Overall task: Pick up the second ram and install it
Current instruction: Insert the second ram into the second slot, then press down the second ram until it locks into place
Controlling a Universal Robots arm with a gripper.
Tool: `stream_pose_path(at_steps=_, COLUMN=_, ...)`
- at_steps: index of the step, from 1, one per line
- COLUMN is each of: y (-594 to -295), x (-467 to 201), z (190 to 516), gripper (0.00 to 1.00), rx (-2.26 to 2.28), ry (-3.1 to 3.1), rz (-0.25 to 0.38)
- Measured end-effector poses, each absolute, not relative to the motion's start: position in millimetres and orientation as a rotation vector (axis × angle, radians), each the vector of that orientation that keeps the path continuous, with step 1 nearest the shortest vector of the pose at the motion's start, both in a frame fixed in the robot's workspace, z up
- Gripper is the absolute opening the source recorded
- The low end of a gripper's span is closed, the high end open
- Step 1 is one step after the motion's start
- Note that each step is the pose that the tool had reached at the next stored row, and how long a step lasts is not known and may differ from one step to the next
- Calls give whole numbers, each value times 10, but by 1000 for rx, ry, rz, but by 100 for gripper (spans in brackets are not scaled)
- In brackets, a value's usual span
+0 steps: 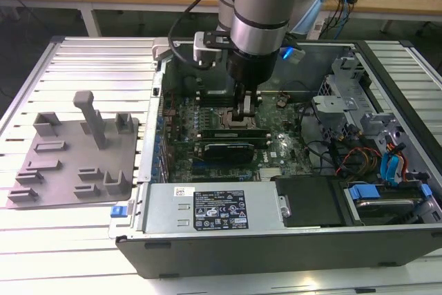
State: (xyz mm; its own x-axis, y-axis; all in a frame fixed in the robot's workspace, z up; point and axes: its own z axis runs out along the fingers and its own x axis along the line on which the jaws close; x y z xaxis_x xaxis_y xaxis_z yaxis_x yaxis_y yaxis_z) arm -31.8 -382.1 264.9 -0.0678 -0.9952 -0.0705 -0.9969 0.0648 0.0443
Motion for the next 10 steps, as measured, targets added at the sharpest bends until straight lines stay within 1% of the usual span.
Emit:
stream_pose_path(at_steps=5, y=-3820, x=-268, z=2629, gripper=8, rx=-2134, ry=2277, rz=123)
stream_pose_path(at_steps=10, y=-3821, x=76, z=2438, gripper=8, rx=-2152, ry=2269, rz=118)
